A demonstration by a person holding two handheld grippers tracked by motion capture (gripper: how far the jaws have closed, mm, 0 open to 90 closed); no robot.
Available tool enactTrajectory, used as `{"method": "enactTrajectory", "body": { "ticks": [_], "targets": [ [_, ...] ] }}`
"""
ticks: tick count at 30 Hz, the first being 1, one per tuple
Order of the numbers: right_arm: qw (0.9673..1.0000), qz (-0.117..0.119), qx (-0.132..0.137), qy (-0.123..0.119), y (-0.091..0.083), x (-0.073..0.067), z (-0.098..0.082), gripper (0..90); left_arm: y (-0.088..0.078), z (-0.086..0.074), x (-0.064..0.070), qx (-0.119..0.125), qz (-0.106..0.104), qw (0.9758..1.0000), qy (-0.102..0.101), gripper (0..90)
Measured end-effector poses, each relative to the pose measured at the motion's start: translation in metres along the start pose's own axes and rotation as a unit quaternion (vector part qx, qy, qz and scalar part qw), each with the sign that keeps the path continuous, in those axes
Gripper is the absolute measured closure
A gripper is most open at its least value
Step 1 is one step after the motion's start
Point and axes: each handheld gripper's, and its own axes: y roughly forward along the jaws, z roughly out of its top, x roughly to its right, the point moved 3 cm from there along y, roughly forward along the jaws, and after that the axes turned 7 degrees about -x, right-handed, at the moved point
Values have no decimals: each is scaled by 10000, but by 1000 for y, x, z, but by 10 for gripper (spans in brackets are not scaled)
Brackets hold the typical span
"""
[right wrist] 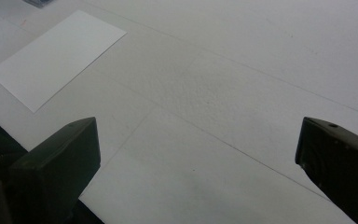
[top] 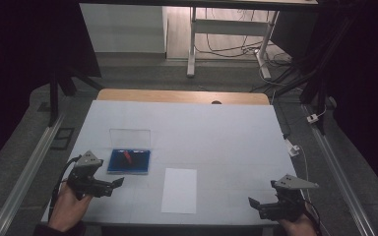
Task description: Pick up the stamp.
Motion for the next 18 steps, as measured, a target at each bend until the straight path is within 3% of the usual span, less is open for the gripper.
{"method": "enactTrajectory", "body": {
  "ticks": [18],
  "targets": [
    [10000, 11, -64, -58, 1, -1, 0, 0, 28, 26, -18, -203, 15, 9994, 263, 0]
  ]
}}
